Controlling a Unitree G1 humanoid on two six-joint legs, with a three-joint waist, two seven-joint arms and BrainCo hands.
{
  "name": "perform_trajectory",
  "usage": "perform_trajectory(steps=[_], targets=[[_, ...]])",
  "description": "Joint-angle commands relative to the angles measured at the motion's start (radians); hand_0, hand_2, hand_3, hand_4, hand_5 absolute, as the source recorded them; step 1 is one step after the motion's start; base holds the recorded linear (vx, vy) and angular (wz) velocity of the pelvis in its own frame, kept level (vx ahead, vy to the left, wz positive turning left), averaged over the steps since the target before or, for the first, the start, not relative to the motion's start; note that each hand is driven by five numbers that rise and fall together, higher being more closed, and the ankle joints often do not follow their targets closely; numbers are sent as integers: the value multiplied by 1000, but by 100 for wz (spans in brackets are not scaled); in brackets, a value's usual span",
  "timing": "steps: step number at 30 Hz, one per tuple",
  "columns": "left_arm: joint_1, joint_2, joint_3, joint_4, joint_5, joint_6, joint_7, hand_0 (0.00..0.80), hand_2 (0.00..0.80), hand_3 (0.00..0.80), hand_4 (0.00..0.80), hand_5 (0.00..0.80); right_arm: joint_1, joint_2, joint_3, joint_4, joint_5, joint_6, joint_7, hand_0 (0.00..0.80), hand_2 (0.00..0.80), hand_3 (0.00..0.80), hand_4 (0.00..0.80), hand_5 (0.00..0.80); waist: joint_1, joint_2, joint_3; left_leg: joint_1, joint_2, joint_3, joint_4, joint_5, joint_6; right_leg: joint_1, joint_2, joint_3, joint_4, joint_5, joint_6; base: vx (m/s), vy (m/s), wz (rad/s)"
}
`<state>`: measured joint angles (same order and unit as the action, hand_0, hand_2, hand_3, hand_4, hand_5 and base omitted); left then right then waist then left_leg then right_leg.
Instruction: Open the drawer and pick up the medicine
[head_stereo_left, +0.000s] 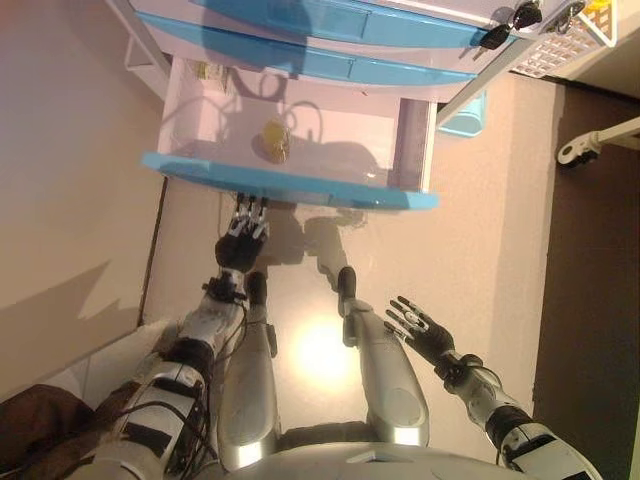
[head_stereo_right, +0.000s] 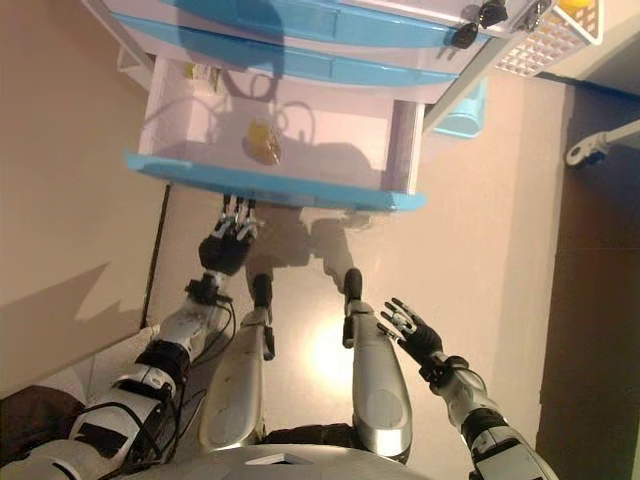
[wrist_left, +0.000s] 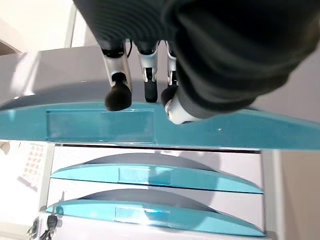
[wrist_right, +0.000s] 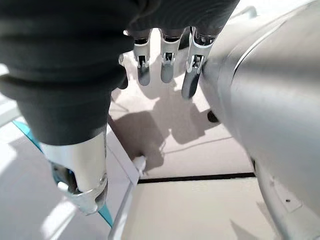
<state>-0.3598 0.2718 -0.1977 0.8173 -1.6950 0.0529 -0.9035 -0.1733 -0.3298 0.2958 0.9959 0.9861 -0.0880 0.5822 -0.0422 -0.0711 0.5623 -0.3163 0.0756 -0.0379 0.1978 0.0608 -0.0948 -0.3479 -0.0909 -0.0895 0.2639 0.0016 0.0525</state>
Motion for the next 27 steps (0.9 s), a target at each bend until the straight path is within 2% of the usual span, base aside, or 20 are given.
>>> perform_trajectory(steps=[1, 8, 18, 21, 24, 25, 26, 27], targets=[[30, -7, 38, -85, 16, 10, -144, 800, 800, 800, 800, 800, 99, 24, 12, -67, -41, 28, -4, 0, 0, 0, 0, 0, 39, -11, -42, -61, -55, 3, 132, -98, 51, 27, 45, -54, -41, 20, 3, -5, -48, 8], [155, -33, 53, -29, 35, 34, -179, 800, 800, 800, 800, 800, 106, 32, -2, -86, -45, 32, -15, 0, 0, 0, 0, 0, 71, -18, -42, -49, -49, -24, 114, -90, 48, 49, 54, -85, -46, 12, 3, -11, -54, 12], [277, -41, 94, 64, 95, 152, -161, 800, 800, 800, 800, 800, 111, 43, -28, -85, -45, 31, -25, 0, 0, 0, 0, 0, 114, -18, -42, -23, -50, -56, 78, -76, 43, 87, 56, -126, -66, 5, 2, -1, -39, 11], [299, -43, 100, 91, 134, 197, -117, 800, 800, 800, 800, 800, 108, 44, -36, -76, -39, 32, -29, 0, 0, 0, 0, 0, 125, -17, -42, -17, -53, -64, 75, -75, 42, 97, 55, -135, -71, 4, 1, 8, -21, 13], [312, -41, 114, 130, 163, 246, -26, 800, 800, 800, 800, 800, 108, 46, -47, -60, -27, 29, -24, 0, 0, 0, 0, 0, 131, -16, -42, -16, -56, -71, 77, -77, 42, 103, 55, -141, -71, 1, 0, 9, -7, 9], [314, -37, 123, 150, 174, 264, -5, 141, 141, 141, 141, 141, 108, 49, -56, -50, -24, 36, -30, 0, 0, 0, 0, 0, 131, -16, -42, -13, -56, -71, 77, -78, 42, 105, 54, -142, -70, -1, 0, 14, 4, 9], [316, -35, 127, 162, 190, 272, 26, 0, 0, 0, 0, 0, 108, 49, -62, -35, -22, 41, -31, 0, 0, 0, 0, 0, 132, -15, -42, -10, -55, -72, 76, -78, 42, 108, 54, -142, -71, -3, 1, 13, 7, 8], [314, -34, 132, 177, 198, 272, 45, 0, 0, 0, 0, 0, 107, 49, -66, -23, -22, 44, -29, 0, 0, 0, 0, 0, 132, -14, -42, -6, -56, -71, 73, -78, 42, 111, 54, -142, -72, -3, 1, 21, 15, 6]])
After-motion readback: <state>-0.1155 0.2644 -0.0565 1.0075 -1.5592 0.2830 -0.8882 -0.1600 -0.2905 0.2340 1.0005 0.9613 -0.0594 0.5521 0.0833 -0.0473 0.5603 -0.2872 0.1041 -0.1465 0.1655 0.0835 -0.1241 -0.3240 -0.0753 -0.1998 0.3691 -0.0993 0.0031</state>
